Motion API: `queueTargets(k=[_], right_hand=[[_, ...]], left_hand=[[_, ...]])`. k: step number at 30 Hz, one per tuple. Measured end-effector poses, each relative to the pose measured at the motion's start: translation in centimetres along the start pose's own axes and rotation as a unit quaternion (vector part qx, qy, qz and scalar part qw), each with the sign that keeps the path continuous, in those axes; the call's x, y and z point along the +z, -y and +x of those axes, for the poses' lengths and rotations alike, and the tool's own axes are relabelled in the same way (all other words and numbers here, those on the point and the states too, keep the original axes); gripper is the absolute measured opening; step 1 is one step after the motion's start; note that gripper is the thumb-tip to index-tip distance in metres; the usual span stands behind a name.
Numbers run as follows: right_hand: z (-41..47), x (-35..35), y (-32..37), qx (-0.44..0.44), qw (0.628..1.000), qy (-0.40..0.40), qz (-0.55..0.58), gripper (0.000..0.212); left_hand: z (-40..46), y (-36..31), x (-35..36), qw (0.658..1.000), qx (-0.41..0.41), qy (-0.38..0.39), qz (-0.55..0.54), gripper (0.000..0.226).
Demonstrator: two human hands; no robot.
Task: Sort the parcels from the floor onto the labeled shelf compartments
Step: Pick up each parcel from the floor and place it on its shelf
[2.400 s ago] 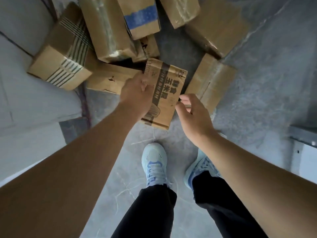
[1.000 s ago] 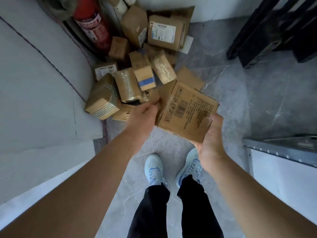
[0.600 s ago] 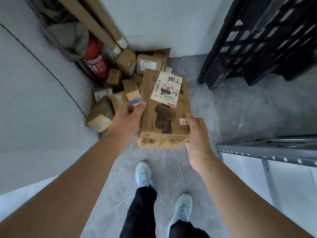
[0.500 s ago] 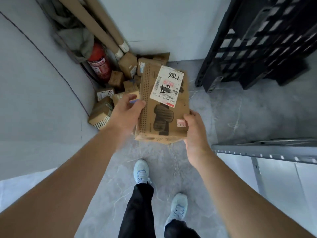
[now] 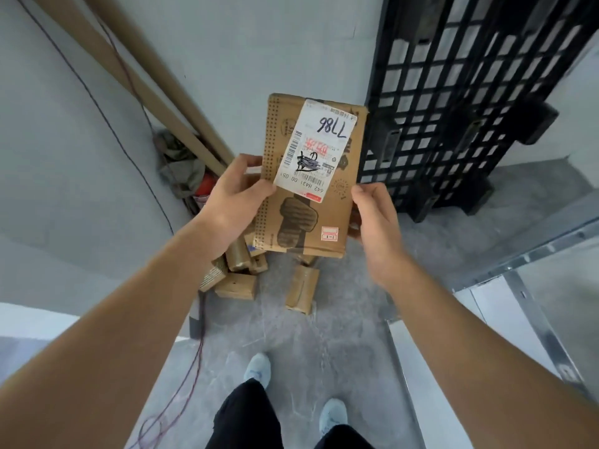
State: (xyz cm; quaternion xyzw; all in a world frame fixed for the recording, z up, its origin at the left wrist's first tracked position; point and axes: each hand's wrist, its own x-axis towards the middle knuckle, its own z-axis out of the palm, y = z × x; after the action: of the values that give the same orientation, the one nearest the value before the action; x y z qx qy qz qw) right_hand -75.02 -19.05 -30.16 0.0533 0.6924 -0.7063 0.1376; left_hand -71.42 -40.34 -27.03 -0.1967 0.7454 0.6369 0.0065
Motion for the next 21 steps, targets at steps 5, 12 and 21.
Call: queueTargets(k=[5,12,21], right_hand=[[-3.4,1.2,6.4,-0.090,0.993,-0.052,-0.048,0.040],[-7.5,6.1,13.2,-0.164,0.973,-0.146,-0.067,0.039],[-13.2,8.8,20.1,-0.255,0.953,-0.158,-0.044,0.071]], left_hand=[[-2.4,-5.4,-2.1,0.995,0.087,0.050,0.003,0.032],[-3.9,-10.5,-7.4,0.971,0.175,0.156,-0.037,0.060],[-6.4,-16.1,-13.4,0.934,0.273,0.231,-0.018,0.064]])
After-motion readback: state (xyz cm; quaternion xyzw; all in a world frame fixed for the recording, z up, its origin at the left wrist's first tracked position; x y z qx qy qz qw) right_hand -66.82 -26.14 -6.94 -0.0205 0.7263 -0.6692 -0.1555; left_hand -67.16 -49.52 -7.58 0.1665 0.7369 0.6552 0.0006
